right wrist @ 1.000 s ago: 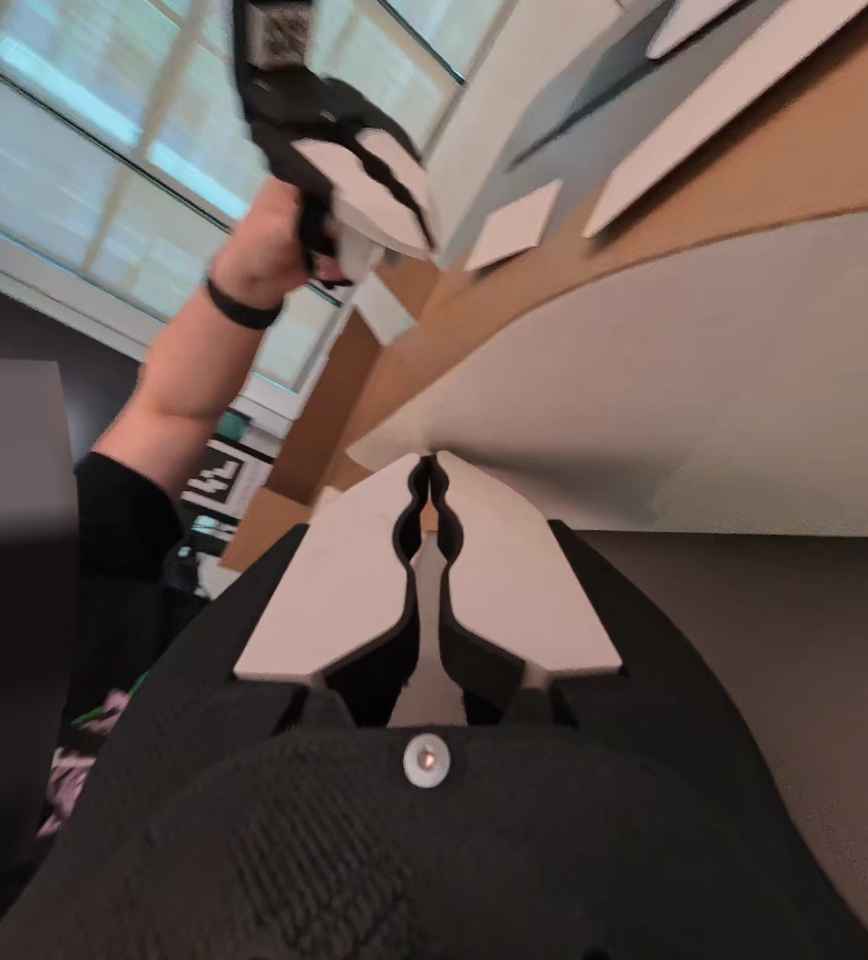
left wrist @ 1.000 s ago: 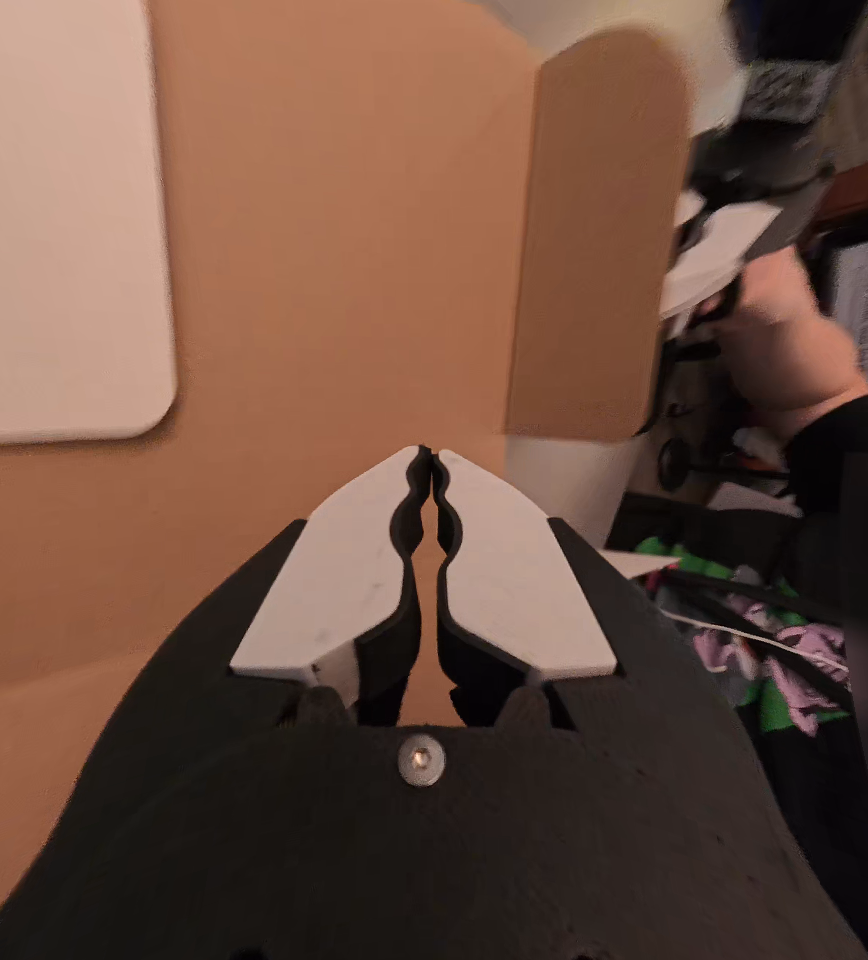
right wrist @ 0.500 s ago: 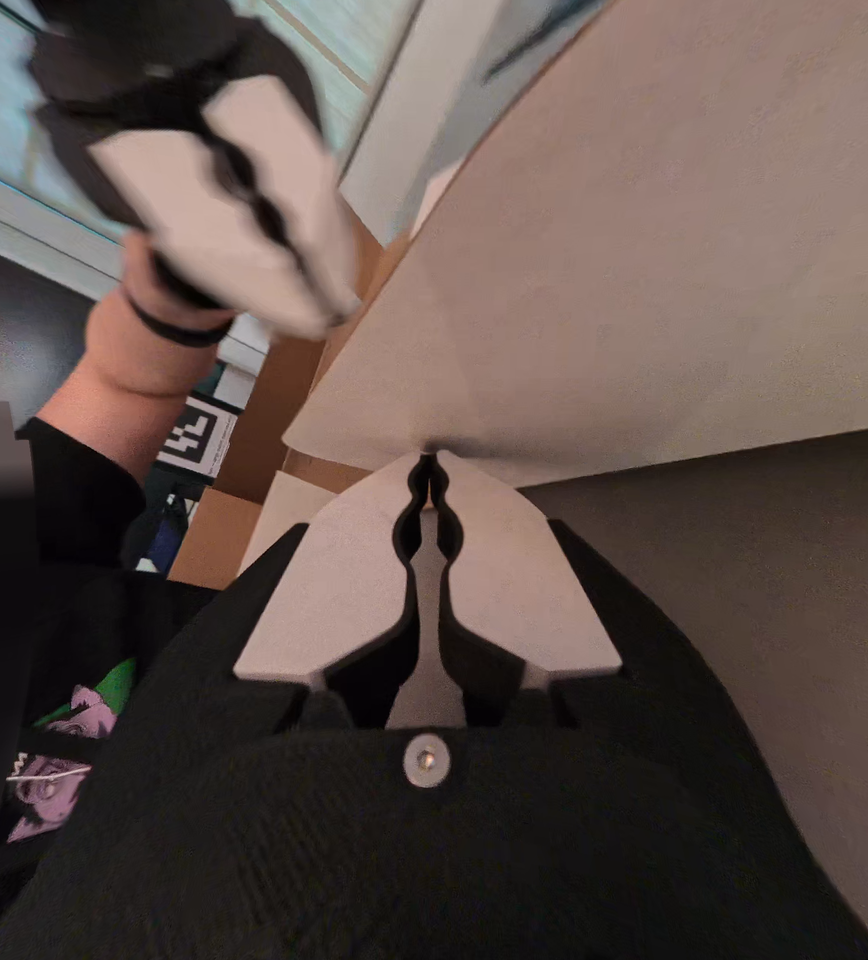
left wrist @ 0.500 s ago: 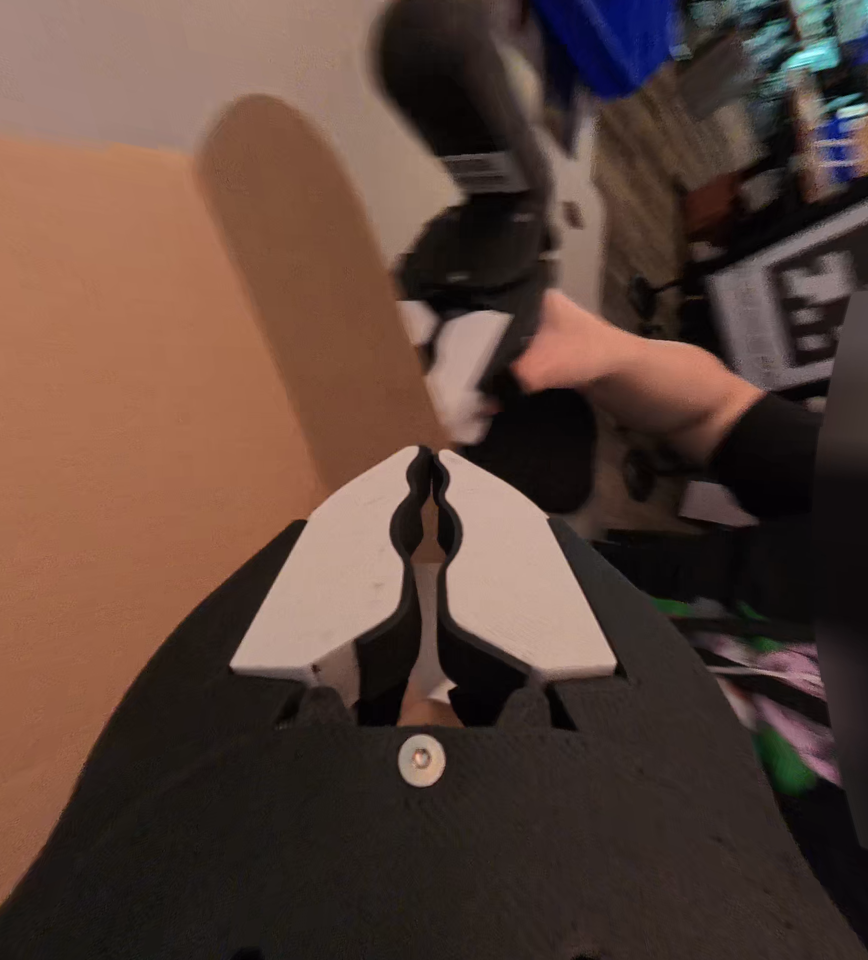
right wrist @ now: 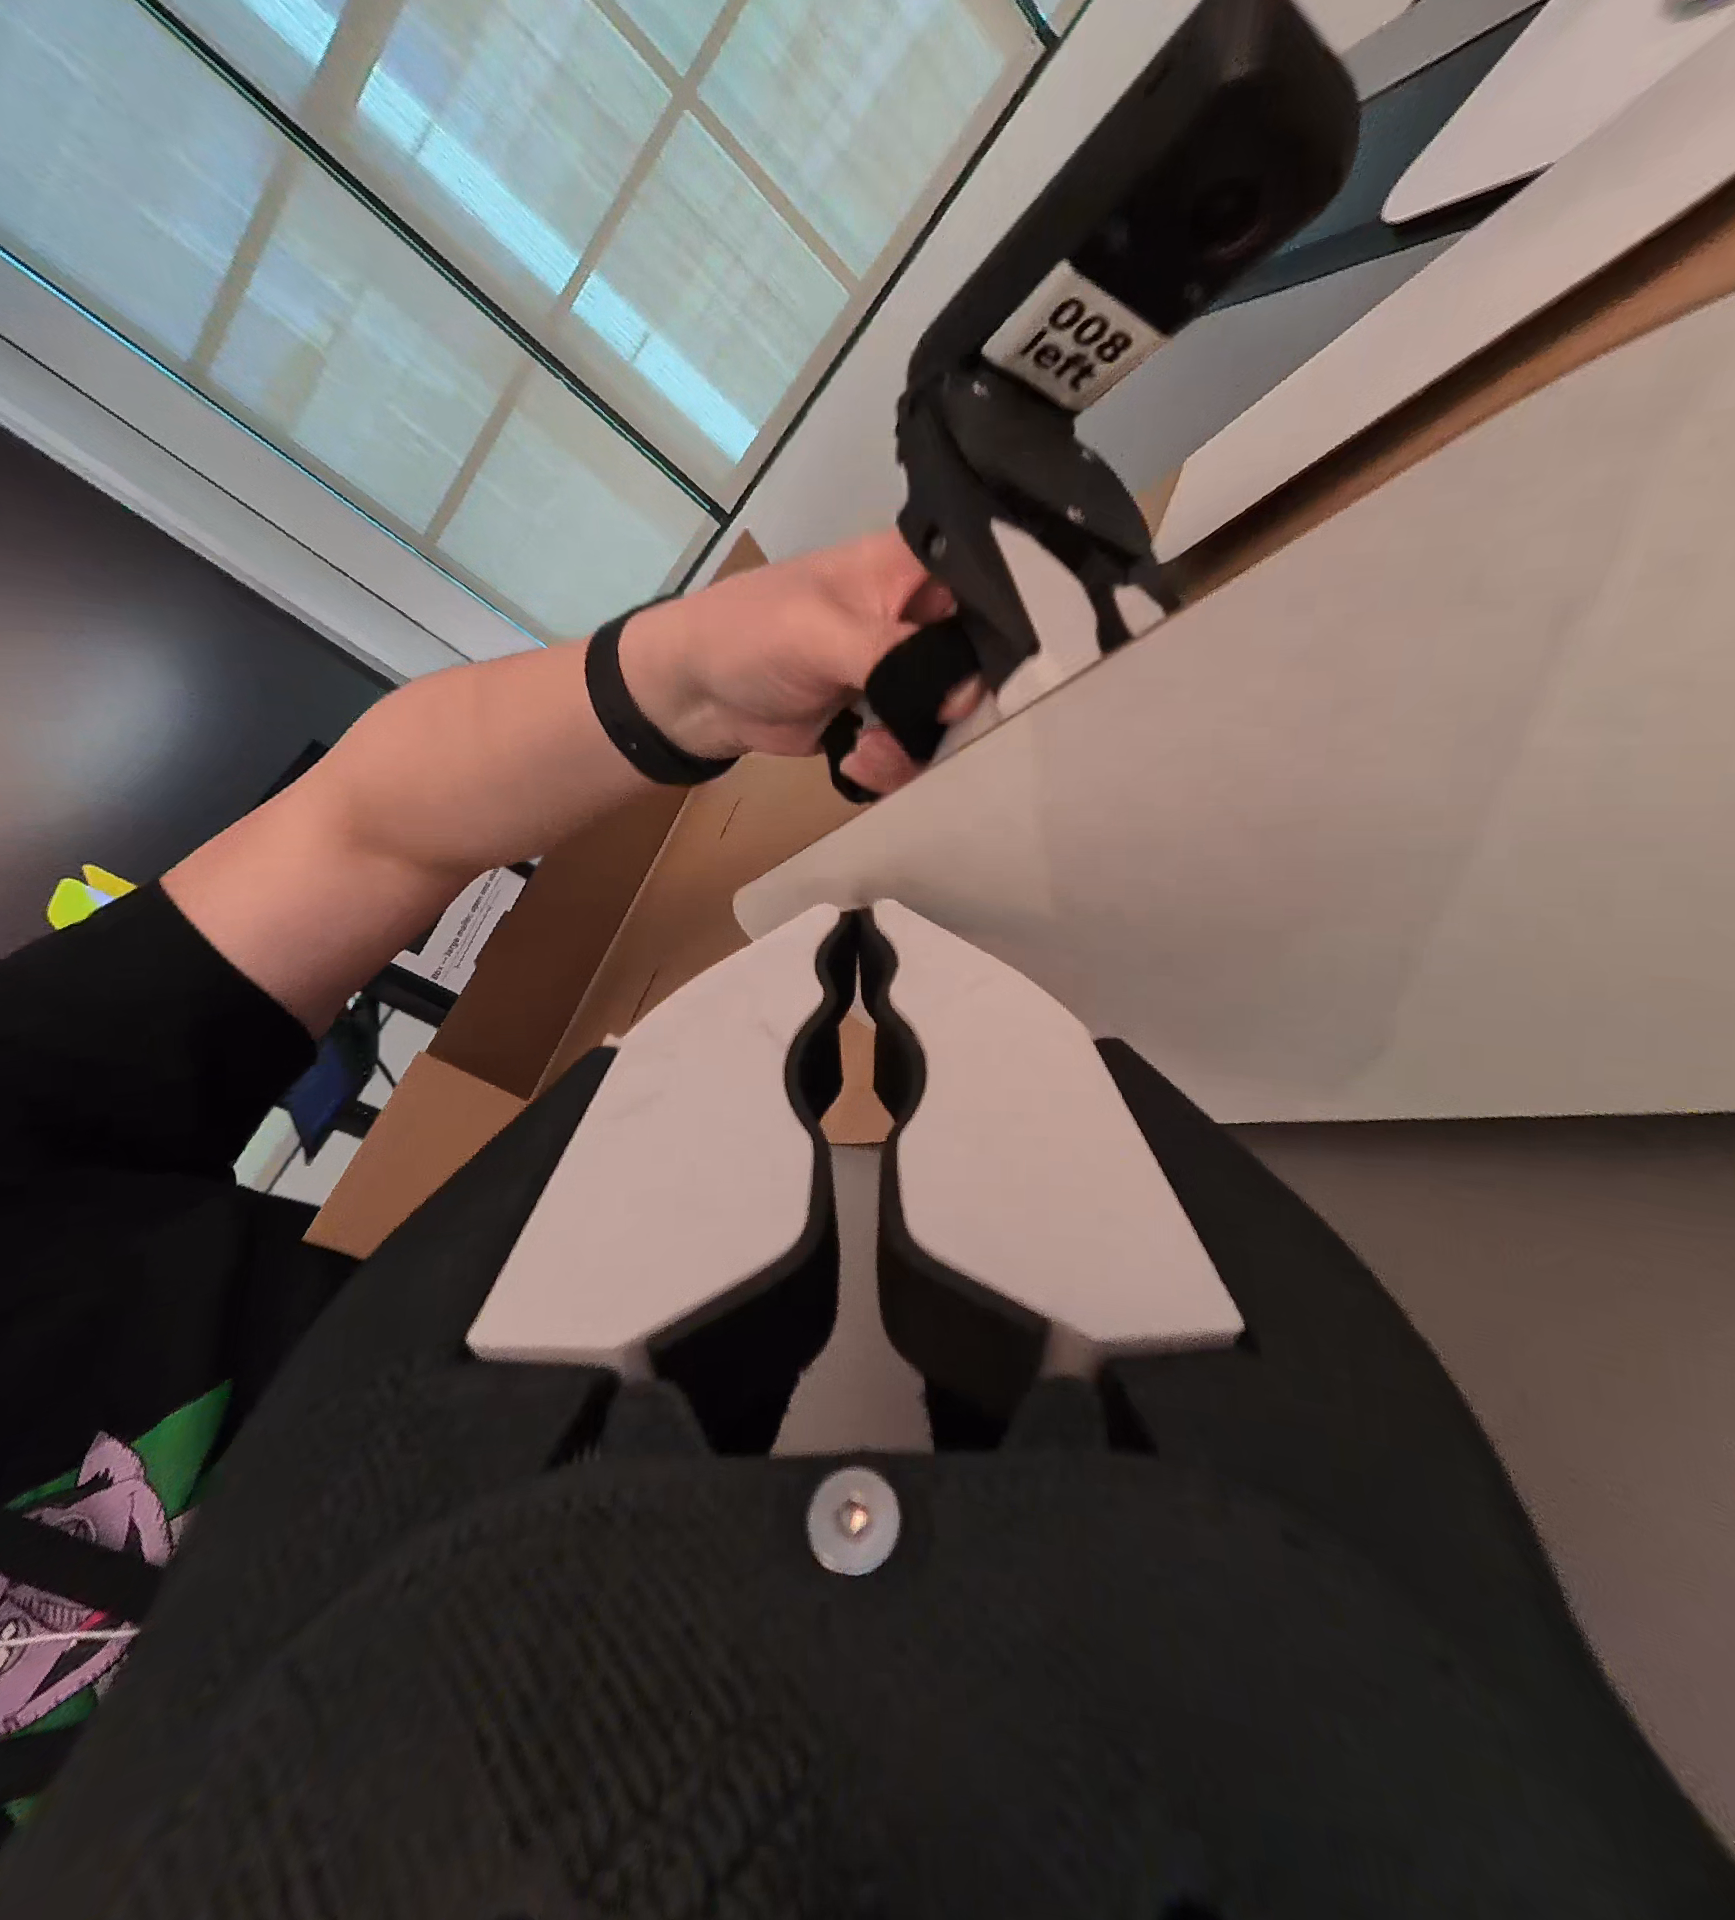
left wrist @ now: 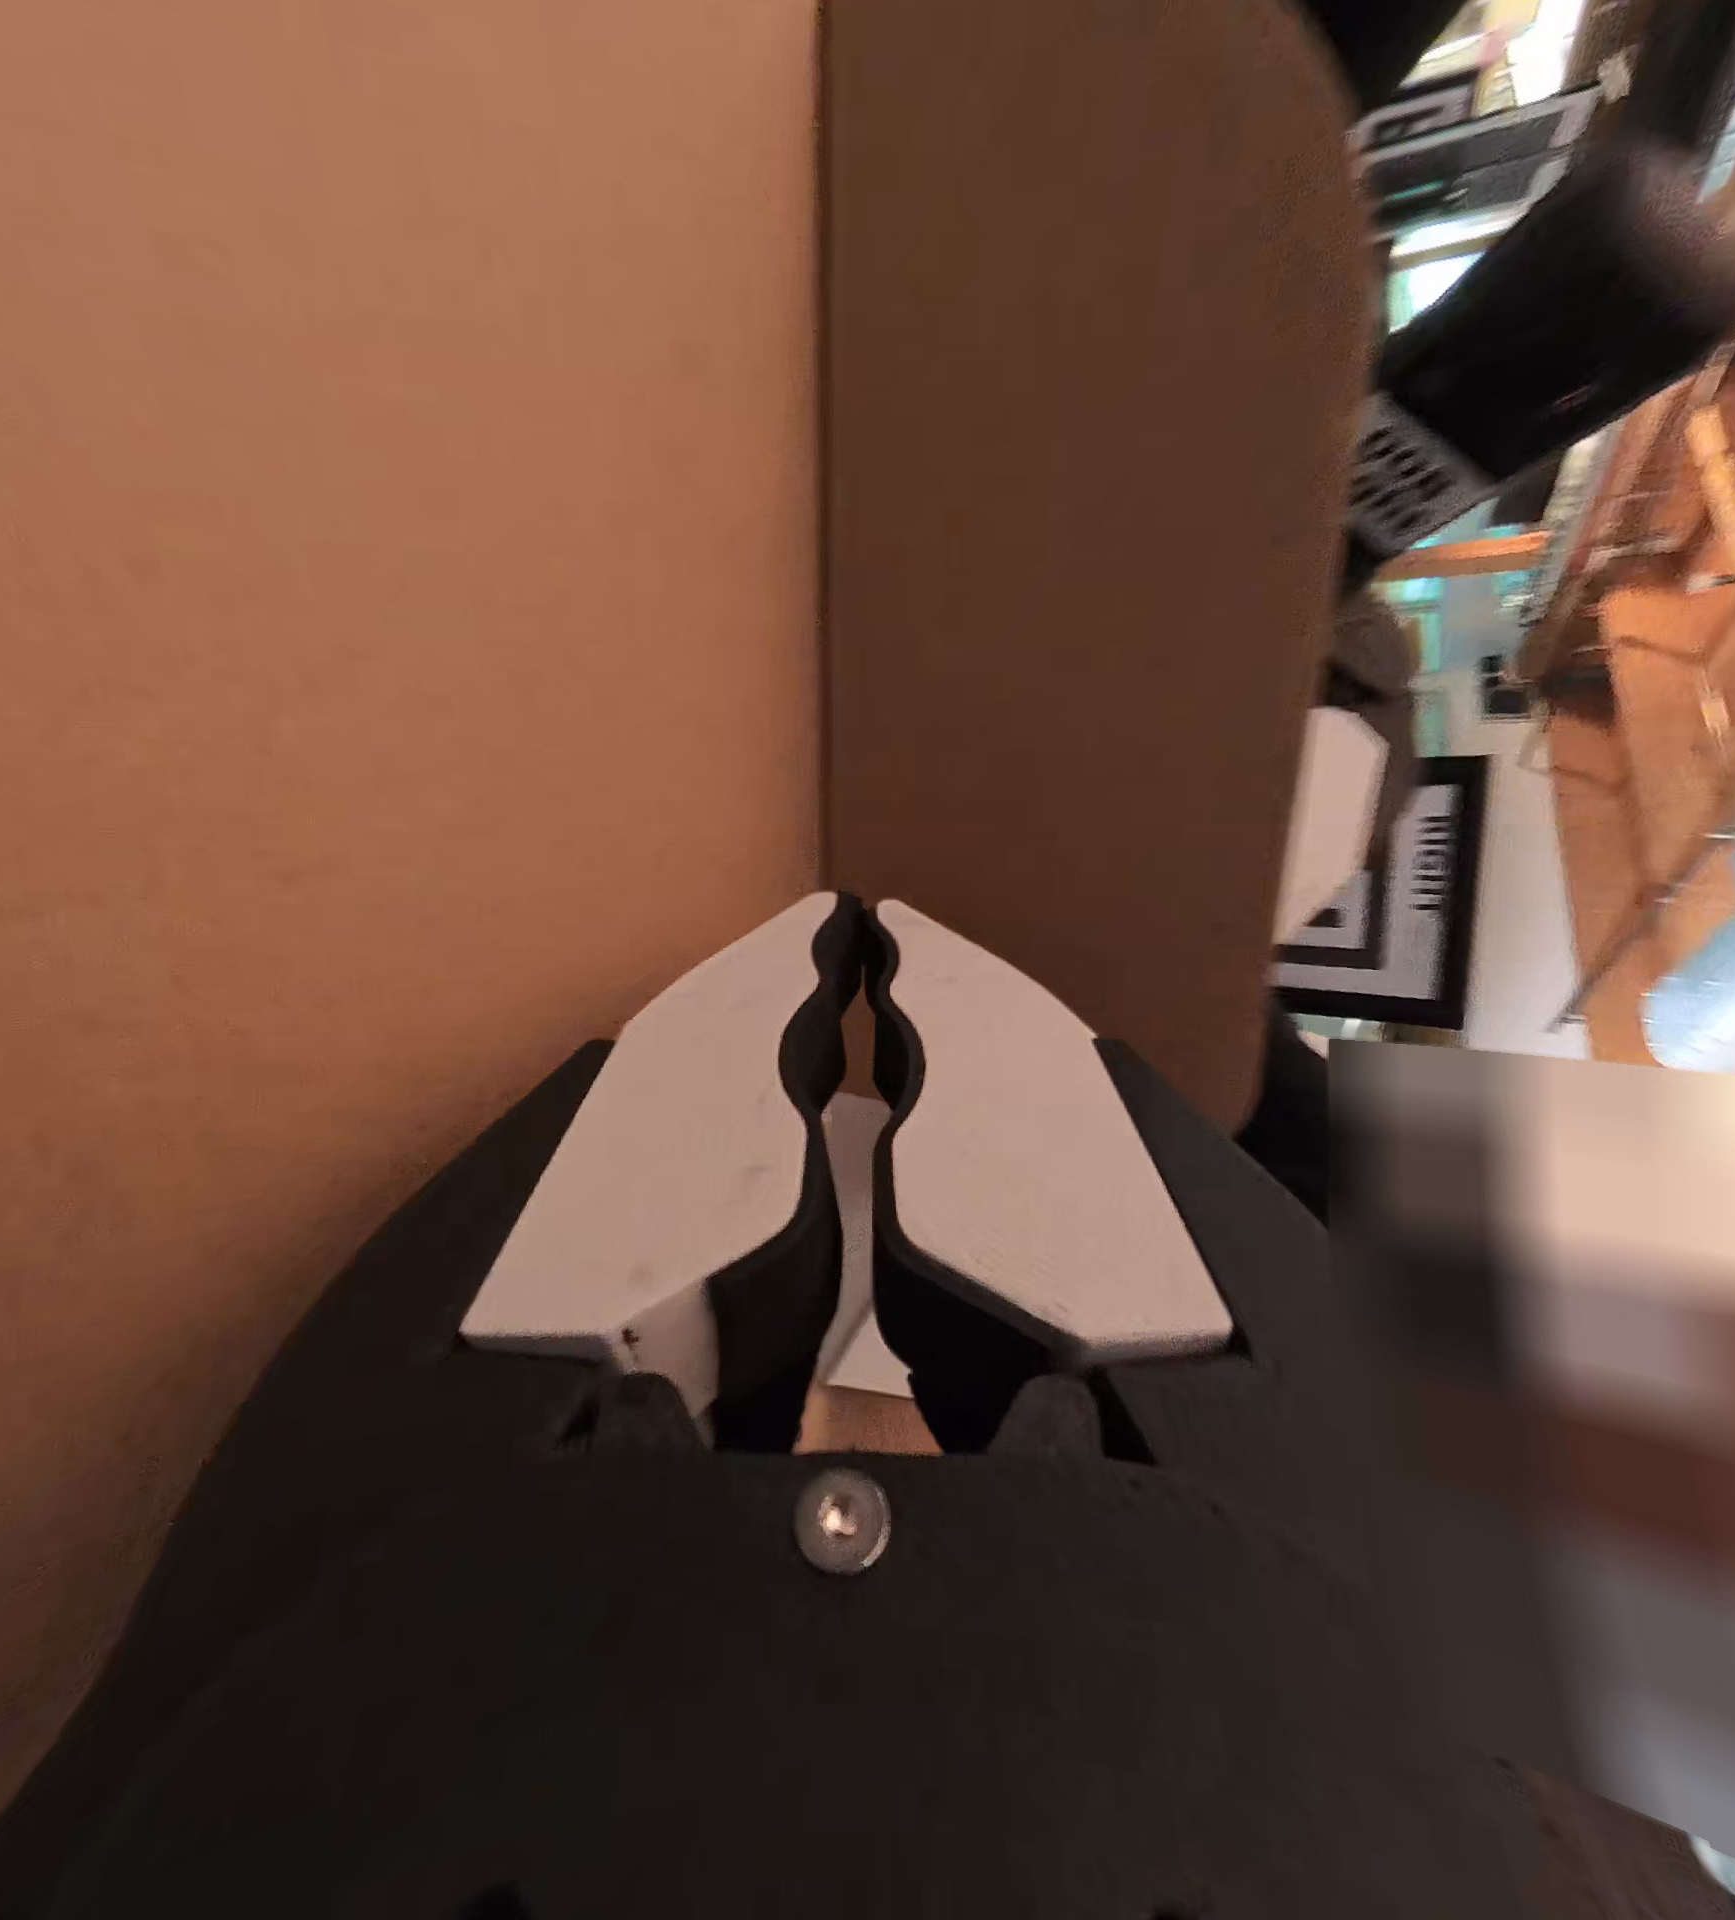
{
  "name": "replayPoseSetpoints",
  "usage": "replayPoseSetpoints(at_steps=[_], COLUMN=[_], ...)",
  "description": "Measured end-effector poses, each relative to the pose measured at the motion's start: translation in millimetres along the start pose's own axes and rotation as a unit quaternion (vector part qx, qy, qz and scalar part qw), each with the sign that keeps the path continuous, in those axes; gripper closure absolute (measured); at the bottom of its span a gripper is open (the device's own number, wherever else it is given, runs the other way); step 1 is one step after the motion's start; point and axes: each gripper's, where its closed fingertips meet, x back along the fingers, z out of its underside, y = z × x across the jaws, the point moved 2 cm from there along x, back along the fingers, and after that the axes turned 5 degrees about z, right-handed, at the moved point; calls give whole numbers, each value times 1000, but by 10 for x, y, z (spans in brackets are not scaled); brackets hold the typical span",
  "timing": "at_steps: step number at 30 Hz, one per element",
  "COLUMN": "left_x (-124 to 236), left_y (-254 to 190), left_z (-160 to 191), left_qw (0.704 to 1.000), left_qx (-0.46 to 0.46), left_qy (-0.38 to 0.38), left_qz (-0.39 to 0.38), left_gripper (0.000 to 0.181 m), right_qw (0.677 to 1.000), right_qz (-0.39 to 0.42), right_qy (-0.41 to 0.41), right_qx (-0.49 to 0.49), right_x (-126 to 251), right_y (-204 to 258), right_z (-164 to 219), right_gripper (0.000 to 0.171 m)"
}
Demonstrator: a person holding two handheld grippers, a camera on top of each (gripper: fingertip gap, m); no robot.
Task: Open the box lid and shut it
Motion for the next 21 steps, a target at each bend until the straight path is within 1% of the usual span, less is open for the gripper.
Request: replayPoseSetpoints(at_steps=[2, 6, 11, 14, 16, 18, 20, 21], left_x=[-43, -69, -56, -55, -36, 100, 355, 492], left_y=[134, 259, 290, 291, 295, 259, 128, 47], left_z=[54, 82, 72, 74, 68, 0, -110, -147], left_qw=[999, 998, 999, 999, 999, 996, 988, 983], left_qx=[-2, 2, 26, 18, 17, 4, -20, -40], left_qy=[11, 16, 5, 2, -4, -34, -88, -109], left_qz=[-36, -64, -28, -26, -43, -85, -122, -139], left_gripper=[181, 181, 181, 181, 181, 181, 181, 181], right_qw=[1000, 998, 999, 998, 998, 997, 996, 995], right_qz=[9, 54, 48, 42, 34, 38, 43, 59], right_qy=[-3, 5, 19, 27, 35, 41, 51, 64], right_qx=[-1, 11, -6, -31, -49, -49, -52, -57], right_x=[-21, -102, -306, -416, -461, -479, -492, -504], right_y=[-49, -194, -315, -440, -499, -546, -586, -639], right_z=[-27, -71, -160, -177, -163, -138, -112, -85], right_gripper=[171, 171, 171, 171, 171, 171, 171, 171])
